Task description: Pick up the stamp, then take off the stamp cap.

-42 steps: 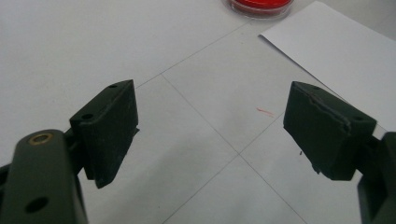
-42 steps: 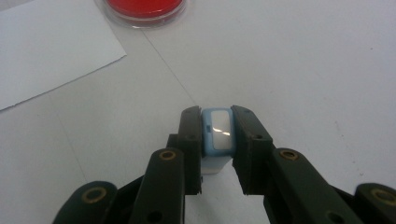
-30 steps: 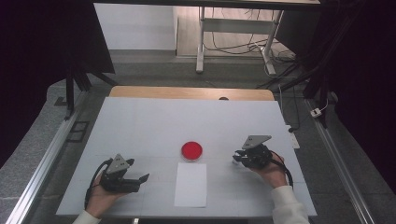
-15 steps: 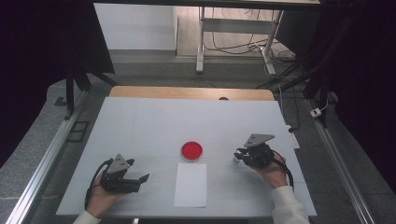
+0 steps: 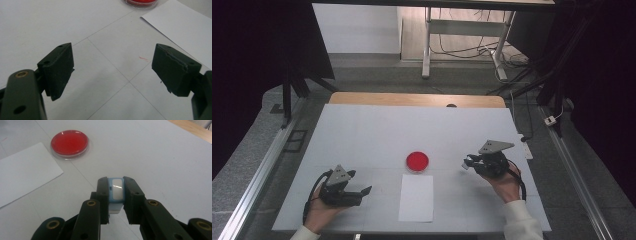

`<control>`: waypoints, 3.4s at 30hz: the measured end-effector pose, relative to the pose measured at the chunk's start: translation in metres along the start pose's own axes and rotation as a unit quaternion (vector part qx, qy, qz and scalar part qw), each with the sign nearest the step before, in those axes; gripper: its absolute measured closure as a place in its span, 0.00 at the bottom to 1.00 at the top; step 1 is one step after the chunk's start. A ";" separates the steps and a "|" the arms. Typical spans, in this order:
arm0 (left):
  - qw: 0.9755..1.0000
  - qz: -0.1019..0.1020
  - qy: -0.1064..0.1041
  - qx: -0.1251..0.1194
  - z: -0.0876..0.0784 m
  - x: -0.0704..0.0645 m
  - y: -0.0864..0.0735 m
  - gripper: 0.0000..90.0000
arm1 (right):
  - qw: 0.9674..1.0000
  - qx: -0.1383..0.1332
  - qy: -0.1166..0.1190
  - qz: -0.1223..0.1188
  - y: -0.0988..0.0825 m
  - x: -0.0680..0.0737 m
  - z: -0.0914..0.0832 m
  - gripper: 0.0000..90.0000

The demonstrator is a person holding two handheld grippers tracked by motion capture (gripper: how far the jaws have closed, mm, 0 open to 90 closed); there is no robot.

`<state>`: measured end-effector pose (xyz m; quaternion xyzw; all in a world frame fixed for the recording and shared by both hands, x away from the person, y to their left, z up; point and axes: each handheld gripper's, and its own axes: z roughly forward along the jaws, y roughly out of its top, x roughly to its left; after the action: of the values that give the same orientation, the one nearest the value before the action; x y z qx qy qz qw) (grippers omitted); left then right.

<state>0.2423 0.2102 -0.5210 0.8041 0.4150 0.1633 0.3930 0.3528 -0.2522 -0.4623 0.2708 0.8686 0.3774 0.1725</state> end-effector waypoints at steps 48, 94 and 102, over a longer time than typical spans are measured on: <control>1.000 0.003 0.000 -0.001 0.000 -0.002 0.001 0.20 | 0.992 -0.087 0.076 0.040 0.028 0.055 0.011 0.83; 1.000 0.006 0.002 -0.002 0.002 -0.005 0.001 0.20 | 0.988 -0.122 0.092 0.033 0.039 0.095 0.031 0.83; 1.000 0.014 0.000 -0.008 0.001 -0.009 0.004 0.21 | 0.988 -0.124 0.089 0.036 0.038 0.096 0.032 0.83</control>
<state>0.2394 0.2007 -0.5183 0.8066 0.4024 0.1721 0.3973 0.3057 -0.1553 -0.4638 0.2439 0.8166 0.5107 0.1134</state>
